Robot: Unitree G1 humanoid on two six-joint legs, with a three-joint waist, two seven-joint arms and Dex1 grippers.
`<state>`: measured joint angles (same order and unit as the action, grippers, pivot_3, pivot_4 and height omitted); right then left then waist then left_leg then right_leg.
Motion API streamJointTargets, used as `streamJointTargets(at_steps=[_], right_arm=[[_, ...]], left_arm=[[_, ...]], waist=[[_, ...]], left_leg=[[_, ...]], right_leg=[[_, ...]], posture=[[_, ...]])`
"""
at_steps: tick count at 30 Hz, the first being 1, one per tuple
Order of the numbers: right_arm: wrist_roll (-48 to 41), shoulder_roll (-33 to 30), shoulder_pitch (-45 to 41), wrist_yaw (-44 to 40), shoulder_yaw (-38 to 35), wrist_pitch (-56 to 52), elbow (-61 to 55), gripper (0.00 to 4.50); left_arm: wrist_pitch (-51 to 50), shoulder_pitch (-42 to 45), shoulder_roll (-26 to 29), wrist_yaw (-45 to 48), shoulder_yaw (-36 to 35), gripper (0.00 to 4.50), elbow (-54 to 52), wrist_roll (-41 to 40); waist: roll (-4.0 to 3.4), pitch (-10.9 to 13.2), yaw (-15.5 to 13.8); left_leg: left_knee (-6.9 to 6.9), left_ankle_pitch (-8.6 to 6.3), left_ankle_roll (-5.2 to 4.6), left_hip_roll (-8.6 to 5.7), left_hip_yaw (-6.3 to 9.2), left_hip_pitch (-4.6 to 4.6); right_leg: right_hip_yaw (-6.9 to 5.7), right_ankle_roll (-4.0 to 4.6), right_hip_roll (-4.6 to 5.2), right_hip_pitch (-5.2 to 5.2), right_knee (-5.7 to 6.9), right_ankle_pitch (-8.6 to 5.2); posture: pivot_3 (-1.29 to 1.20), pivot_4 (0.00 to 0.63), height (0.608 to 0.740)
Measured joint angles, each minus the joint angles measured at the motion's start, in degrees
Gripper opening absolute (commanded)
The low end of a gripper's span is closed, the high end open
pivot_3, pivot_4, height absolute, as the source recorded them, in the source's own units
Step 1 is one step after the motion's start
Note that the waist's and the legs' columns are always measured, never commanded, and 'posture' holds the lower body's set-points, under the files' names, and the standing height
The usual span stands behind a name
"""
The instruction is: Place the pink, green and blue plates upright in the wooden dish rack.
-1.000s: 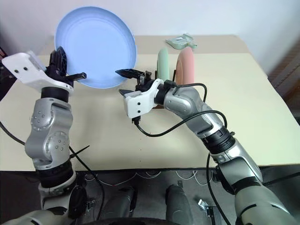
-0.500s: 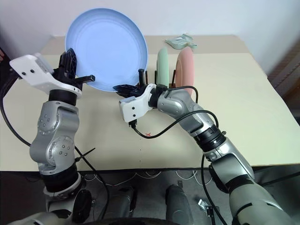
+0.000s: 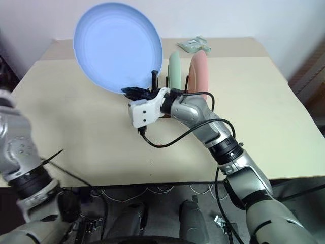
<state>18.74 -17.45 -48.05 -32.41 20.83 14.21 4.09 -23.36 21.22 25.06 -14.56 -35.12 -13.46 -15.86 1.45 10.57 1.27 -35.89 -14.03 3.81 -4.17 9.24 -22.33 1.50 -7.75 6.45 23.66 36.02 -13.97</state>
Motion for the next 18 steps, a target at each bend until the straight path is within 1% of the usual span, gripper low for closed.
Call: streamJointTargets(at_steps=[2,4,6,8,10,11,13,16,18], right_arm=[[-4.6,3.0,0.0,0.0,-2.3,-3.8,-1.3,0.00],[-11.6,7.2,-0.1,-0.3,-5.2,-10.2,-4.1,0.00],[-17.2,9.5,-0.3,-0.7,-7.3,-15.3,-6.5,0.00],[-20.9,10.3,-0.3,-0.8,-8.9,-19.3,-7.9,0.00],[-30.4,13.7,-0.1,0.5,-13.6,-29.1,-10.7,0.00],[-36.4,15.8,0.0,1.9,-16.3,-35.0,-12.7,0.00],[-45.0,18.4,0.3,4.5,-19.5,-44.1,-16.1,0.00],[-53.3,19.9,1.3,8.3,-21.9,-53.8,-17.5,0.00],[-56.3,19.8,1.6,10.4,-23.4,-57.6,-17.5,0.00]], left_arm=[[0.1,-5.3,2.3,6.1,3.3,4.49,0.6,1.1],[0.2,-10.5,2.3,12.1,8.0,4.49,0.4,1.2],[0.3,-14.1,1.8,16.3,13.0,4.49,0.0,1.7],[1.4,-15.3,1.4,18.7,15.0,4.49,-0.4,1.6],[4.2,-17.8,0.5,23.2,17.2,4.49,-4.4,0.7],[4.6,-19.4,0.4,26.1,20.0,4.49,-7.0,-0.1],[4.1,-21.2,-0.6,30.3,25.0,4.49,-10.3,-2.0],[2.3,-22.4,-0.7,33.6,28.2,4.49,-12.3,-3.6],[1.7,-23.0,-0.1,34.9,29.1,4.49,-12.9,-3.5]], waist=[[-0.01,0.0,-0.6],[-0.02,0.0,-0.8],[-0.02,0.0,-0.6],[-0.02,0.0,-0.4],[-0.14,0.0,-0.2],[-0.18,0.0,-0.1],[-0.27,0.0,-0.1],[-0.29,0.0,0.0],[-0.37,0.0,-0.1]], left_leg=[[-0.04,-0.06,-0.11,-0.02,0.09,-0.01],[-0.04,-0.12,-0.21,-0.04,0.16,-0.01],[-0.03,-0.13,-0.21,-0.03,0.18,-0.01],[0.02,-0.11,-0.18,0.01,0.18,-0.01],[0.15,-0.09,-0.15,0.04,0.16,-0.02],[0.28,-0.07,-0.12,0.06,0.15,-0.02],[0.42,-0.05,-0.09,0.08,0.14,-0.02],[0.62,0.05,0.02,0.11,0.14,-0.02],[0.63,0.05,0.02,0.12,0.14,-0.02]], right_leg=[[-0.03,0.01,0.00,-0.06,-0.02,0.00],[-0.04,0.03,0.03,-0.11,-0.02,0.00],[-0.06,0.06,0.03,-0.08,-0.01,0.03],[-0.08,0.12,-0.01,0.00,0.02,0.06],[-0.04,0.14,0.01,0.09,0.04,0.07],[-0.02,0.15,0.02,0.15,0.04,0.07],[-0.02,0.20,0.02,0.28,0.08,0.05],[-0.02,0.33,-0.03,0.45,0.14,0.08],[-0.02,0.35,-0.05,0.46,0.15,0.09]], posture=[[0.00,0.150,0.740],[0.00,0.150,0.740],[0.00,0.150,0.740],[0.00,0.150,0.740],[0.00,0.150,0.740],[0.00,0.150,0.740],[0.00,0.150,0.740],[0.00,0.150,0.740],[0.00,0.150,0.740]])
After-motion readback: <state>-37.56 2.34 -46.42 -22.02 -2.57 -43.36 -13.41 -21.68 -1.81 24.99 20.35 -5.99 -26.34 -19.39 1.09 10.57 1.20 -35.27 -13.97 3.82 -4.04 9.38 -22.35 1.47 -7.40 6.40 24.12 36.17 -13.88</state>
